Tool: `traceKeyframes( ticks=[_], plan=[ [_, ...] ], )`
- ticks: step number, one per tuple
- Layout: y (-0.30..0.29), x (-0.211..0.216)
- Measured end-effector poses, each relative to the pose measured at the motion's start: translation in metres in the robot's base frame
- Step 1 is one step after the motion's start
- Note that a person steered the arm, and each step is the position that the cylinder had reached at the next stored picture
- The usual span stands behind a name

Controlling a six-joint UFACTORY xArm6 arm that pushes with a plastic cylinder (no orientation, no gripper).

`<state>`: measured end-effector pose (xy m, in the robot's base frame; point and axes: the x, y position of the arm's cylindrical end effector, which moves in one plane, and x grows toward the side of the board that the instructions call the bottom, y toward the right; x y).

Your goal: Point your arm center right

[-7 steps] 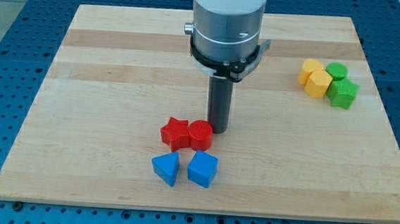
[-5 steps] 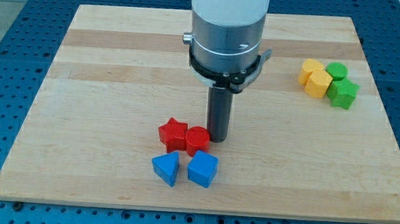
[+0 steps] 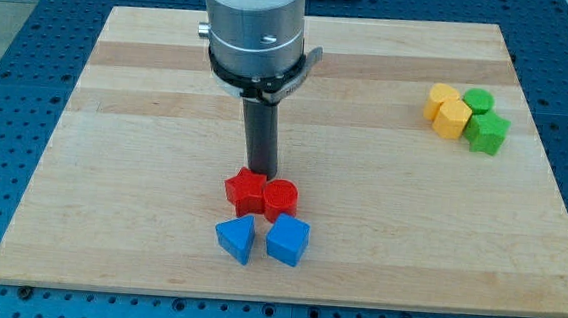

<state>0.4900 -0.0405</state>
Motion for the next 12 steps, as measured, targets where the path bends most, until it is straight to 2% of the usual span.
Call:
traceKeyframes(
  ticks=[2, 4, 7, 9, 12],
  plan=[
    [0.0, 0.02],
    [0.0, -0.004],
    [0.0, -0.012],
    [0.069, -0.025],
    [0.226, -0.016]
  ],
)
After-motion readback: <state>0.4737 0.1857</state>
